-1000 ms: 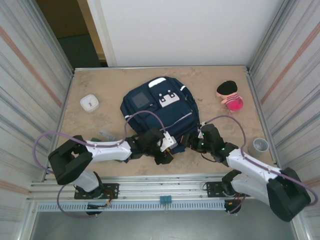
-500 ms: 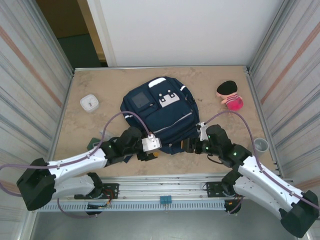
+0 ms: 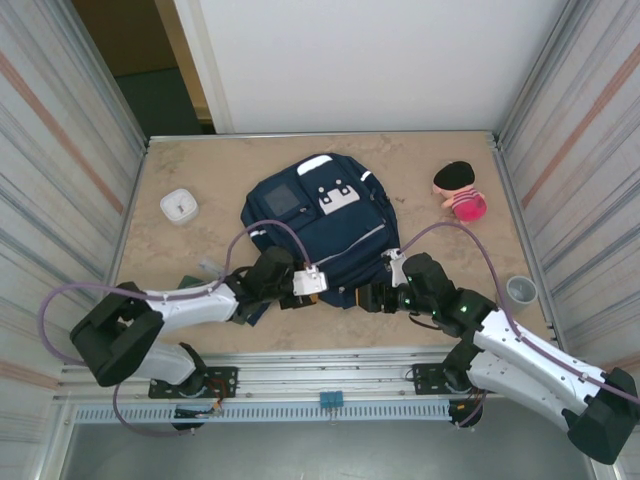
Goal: Pack the student bag
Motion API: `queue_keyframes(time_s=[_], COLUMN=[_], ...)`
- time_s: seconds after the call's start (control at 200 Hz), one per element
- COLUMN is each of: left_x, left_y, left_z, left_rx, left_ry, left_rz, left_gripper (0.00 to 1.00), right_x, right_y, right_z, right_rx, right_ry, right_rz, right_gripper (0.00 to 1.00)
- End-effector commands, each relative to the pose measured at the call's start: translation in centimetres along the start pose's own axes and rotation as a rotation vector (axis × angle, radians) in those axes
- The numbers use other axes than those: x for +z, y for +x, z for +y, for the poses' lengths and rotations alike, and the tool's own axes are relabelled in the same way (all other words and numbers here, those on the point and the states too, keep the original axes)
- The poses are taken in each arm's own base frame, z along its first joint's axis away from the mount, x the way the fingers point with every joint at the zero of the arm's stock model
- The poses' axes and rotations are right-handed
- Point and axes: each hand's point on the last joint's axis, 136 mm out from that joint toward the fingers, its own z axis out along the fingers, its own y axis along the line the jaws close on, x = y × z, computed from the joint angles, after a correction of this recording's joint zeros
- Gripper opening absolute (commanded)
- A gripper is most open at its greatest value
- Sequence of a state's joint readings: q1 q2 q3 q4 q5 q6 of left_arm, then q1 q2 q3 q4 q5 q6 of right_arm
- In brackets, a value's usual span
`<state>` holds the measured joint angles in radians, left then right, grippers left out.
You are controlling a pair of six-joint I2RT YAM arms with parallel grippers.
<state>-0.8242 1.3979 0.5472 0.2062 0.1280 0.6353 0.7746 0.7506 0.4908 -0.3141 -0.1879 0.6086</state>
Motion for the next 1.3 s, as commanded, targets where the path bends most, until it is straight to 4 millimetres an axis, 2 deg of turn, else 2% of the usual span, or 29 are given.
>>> queue_keyframes(time_s=[0.0,0.045,0.19,0.256,0.366,0.431,0.656,0.817,1.072,1.163,1.293], left_x=[0.6,0.8,1.0,0.7,0.1,0.0,0.0,0.0,-0.2,-0.3,-0.4], left_y=[-1.8,-1.6,-1.2,-1.9,-3.3,-3.8,-4.4,-4.6,-5.0,-5.0,-4.8], left_z=[-0.7,-1.1,-1.2,-1.7,-2.8,-3.3,-4.1,-4.0,-4.0,-4.0,-3.9], left_rx=[-0.038,-0.055,-0.094,-0.112,-0.162,-0.191,-0.245,-0.249,-0.252,-0.254,-0.250], left_ry=[0.072,0.092,0.074,0.106,0.182,0.207,0.240,0.243,0.251,0.252,0.240], left_rz=[-0.064,-0.063,-0.074,-0.109,-0.169,-0.192,-0.222,-0.225,-0.240,-0.244,-0.234], left_gripper=[0.55,0.53,0.38,0.32,0.13,0.06,0.03,0.03,0.03,0.03,0.03], right_x=[-0.1,-0.2,-0.6,-0.6,-0.7,-0.7,0.3,1.9,5.6,6.5,6.5], right_y=[0.0,0.0,0.1,0.2,0.5,0.8,0.7,-0.1,-0.6,-0.8,-1.0], right_z=[-0.3,-0.4,-0.8,-1.1,-2.0,-2.4,-1.8,0.0,0.1,-0.2,-1.4], right_rx=[-0.027,-0.028,-0.030,-0.029,-0.038,-0.057,-0.141,-0.186,-0.262,-0.277,-0.277], right_ry=[0.009,0.013,0.029,0.049,0.119,0.170,0.282,0.258,0.303,0.330,0.391], right_rz=[-0.021,-0.023,-0.026,-0.020,0.005,0.025,0.048,0.047,0.091,0.105,0.126], right_gripper=[0.59,0.59,0.60,0.59,0.58,0.58,0.59,0.59,0.58,0.52,0.36])
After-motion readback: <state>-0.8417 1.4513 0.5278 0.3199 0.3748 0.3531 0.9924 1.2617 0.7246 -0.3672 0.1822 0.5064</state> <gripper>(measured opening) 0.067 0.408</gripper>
